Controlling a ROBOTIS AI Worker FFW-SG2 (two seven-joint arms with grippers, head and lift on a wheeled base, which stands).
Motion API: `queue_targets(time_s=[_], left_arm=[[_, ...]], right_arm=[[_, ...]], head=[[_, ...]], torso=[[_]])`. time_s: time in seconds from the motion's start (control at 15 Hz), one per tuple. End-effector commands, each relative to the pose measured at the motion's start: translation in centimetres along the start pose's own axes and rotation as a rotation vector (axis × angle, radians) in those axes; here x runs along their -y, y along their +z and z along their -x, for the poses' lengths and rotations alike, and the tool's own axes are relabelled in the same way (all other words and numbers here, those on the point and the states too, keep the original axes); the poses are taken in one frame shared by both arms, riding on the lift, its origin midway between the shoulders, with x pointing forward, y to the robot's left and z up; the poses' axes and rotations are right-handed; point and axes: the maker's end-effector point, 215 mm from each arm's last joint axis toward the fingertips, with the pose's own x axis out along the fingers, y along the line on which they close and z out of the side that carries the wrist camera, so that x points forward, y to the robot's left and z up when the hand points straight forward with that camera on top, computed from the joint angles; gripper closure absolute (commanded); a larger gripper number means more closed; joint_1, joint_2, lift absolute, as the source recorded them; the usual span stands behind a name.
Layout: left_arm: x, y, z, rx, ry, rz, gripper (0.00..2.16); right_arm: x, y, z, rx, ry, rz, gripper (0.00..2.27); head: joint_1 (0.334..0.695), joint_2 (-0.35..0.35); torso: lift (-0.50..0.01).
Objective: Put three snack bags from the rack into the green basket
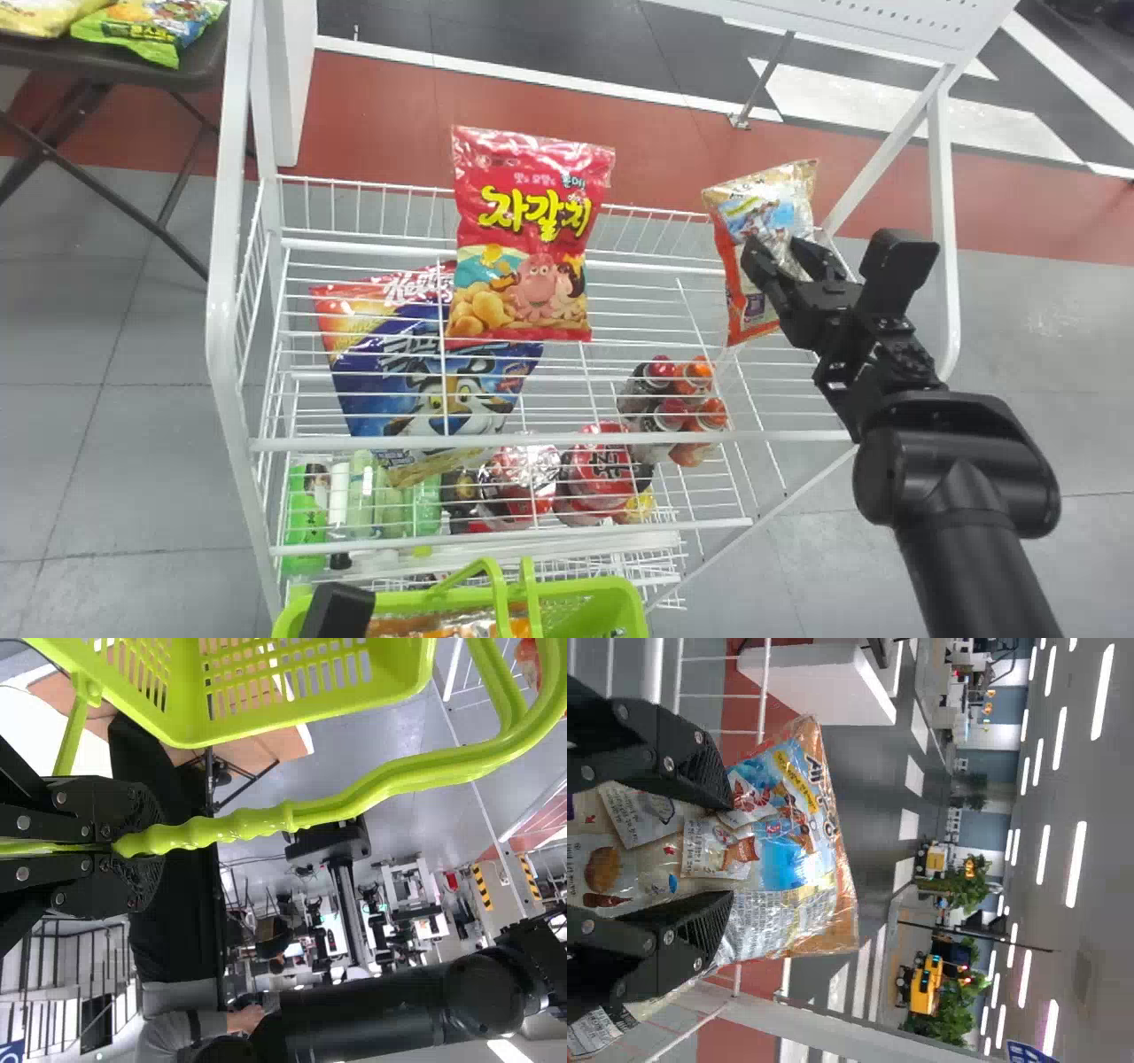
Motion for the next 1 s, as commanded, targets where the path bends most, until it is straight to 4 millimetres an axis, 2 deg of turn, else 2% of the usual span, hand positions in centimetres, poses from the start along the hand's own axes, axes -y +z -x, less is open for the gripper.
queue_targets(time_s=[0.0, 0.13, 0.27, 0.4, 0.6, 0.73, 0.93], left_arm=[[0.1, 0.1, -0.1, 0.003, -0.002, -0.001, 1.33], [0.1, 0.1, -0.1, 0.002, -0.001, -0.001, 1.34], [0.2, 0.0, -0.1, 0.001, -0.002, -0.002, 1.34], [0.1, -0.1, -0.2, -0.001, 0.001, -0.001, 1.34], [0.1, -0.1, -0.2, -0.002, 0.002, -0.001, 1.33], [0.1, 0.0, -0.1, 0.0, 0.004, -0.004, 1.34], [0.0, 0.1, -0.1, 0.003, 0.005, -0.005, 1.34]], right_arm=[[0.6, 1.0, 0.9, 0.034, -0.013, 0.004, 2.25], [1.2, 1.3, 1.5, 0.045, -0.02, -0.025, 2.25], [1.4, 2.1, 3.2, 0.067, -0.015, -0.041, 2.25], [0.4, 3.8, 5.7, 0.101, 0.021, -0.061, 2.25], [-2.5, 5.6, 10.1, 0.088, 0.118, -0.113, 2.25], [-5.4, 4.4, 13.2, -0.026, 0.205, -0.17, 2.25], [-10.0, -0.7, 18.6, -0.293, 0.327, -0.323, 2.25]], head=[[0.695, -0.35], [0.695, -0.35], [0.695, -0.35], [0.695, -0.35], [0.695, -0.35], [0.695, -0.35], [0.695, -0.35]], torso=[[0.0], [0.0], [0.0], [0.0], [0.0], [0.0], [0.0]])
